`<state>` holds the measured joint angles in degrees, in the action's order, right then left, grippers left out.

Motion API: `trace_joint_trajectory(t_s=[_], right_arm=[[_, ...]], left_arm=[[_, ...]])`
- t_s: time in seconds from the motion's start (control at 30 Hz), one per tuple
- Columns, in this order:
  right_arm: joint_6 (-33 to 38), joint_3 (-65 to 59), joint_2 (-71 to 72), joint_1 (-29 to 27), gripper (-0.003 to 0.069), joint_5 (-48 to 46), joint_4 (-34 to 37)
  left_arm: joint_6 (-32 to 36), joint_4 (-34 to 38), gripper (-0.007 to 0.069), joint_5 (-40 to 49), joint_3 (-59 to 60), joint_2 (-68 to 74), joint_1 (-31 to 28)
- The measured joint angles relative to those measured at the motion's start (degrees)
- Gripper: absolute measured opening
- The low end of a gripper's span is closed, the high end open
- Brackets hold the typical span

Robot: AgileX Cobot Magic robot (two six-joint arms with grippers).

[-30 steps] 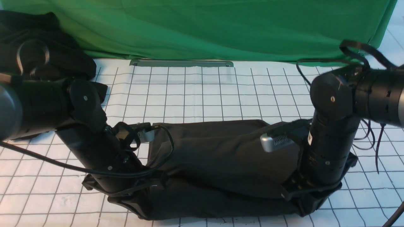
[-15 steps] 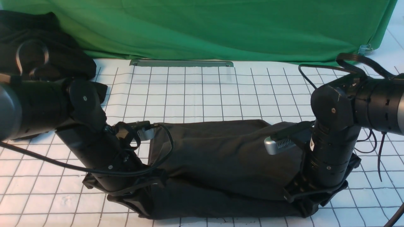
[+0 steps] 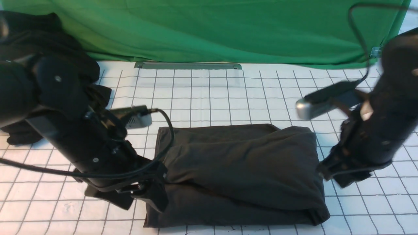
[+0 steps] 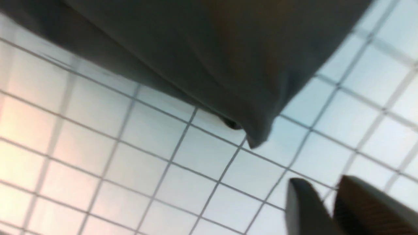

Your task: Fold a long-sleeved shirt over a white checkered tablecloth.

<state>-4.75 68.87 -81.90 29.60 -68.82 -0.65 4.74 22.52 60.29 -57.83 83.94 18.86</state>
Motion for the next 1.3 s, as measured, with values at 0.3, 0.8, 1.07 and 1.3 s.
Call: trace_joint_trajectory(t_s=[0.3,0.8,1.07,1.3], right_arm=[[0.6,-0.2,26.2,0.0,0.0001,0.3,-0.1],[8.8,-36.8,71.7,0.0,0.0014,41.8,-0.3],[8.8,-43.2,72.4,0.0,0.0021,53.6,0.0],[8.8,-43.2,72.4,0.0,0.0042,54.2,0.0]], left_arm=[[-2.6,-4.1,0.0509,-4.2,1.0,-8.9,0.0],[-4.0,-5.4,0.0241,-7.7,1.1,-9.5,0.0],[-4.0,-7.2,0.0141,-9.1,1.1,-9.5,0.0],[-4.0,-7.2,0.0137,-11.4,1.1,-9.5,0.0]])
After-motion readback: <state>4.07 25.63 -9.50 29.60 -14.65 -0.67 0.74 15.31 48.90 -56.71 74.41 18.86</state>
